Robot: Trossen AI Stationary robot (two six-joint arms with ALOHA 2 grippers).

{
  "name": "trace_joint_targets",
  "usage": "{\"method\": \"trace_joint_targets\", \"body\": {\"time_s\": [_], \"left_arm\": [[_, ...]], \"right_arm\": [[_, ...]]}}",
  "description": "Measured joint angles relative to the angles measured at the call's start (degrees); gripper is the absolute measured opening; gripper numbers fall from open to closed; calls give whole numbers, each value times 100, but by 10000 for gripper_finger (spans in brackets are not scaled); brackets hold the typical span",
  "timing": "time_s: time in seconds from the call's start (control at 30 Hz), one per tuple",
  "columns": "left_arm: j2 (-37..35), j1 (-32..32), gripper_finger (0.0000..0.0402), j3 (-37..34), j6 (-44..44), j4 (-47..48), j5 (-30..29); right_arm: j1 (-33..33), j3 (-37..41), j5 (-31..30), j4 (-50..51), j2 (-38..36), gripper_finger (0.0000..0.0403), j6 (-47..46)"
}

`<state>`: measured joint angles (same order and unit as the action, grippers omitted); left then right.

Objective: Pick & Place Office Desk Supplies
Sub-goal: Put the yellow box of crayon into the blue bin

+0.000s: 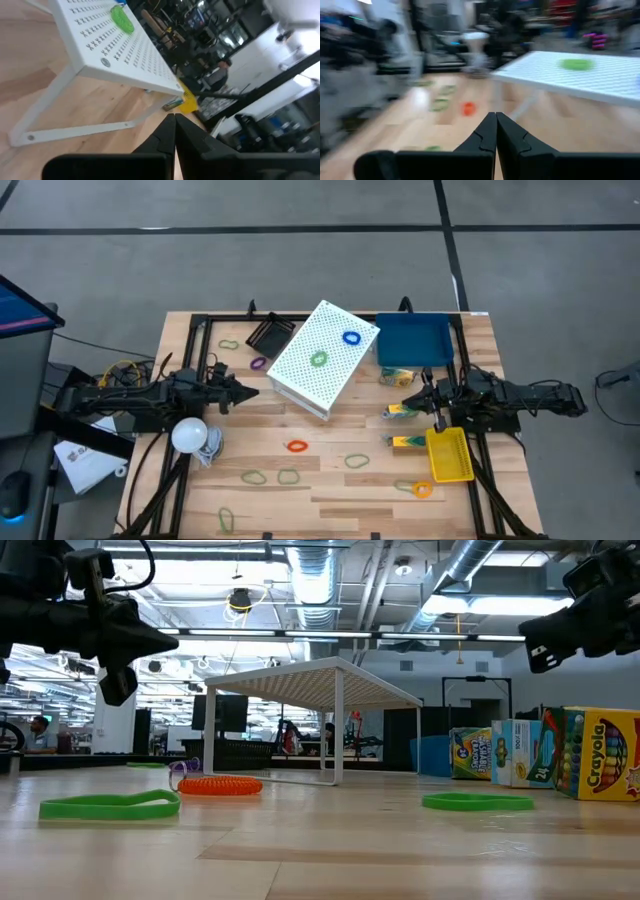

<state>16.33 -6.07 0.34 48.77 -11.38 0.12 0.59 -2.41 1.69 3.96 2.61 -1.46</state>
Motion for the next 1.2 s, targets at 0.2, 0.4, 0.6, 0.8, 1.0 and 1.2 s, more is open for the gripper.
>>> {"method": "trace_joint_targets", "body": {"time_s": [0.2,0.4,0.6,0.8,1.0,1.2], "left_arm": [[32,0,0,0,358,-138,-15],[34,0,0,0,420,-224,-100],[34,0,0,0,409,-251,-133],[34,0,0,2,70,-249,-329],[34,0,0,1,-214,-244,-440],[34,0,0,2,-381,-238,-822]], "right_arm": [[108,6,-457,-557,0,0,237],[152,6,-495,-1610,43,0,-459],[139,-5,-829,-3344,154,0,-1541],[141,-5,-1718,-4651,203,0,-1670],[147,-5,-1781,-5197,203,0,-2065],[94,-309,-1333,-5462,216,0,-2153]]}}
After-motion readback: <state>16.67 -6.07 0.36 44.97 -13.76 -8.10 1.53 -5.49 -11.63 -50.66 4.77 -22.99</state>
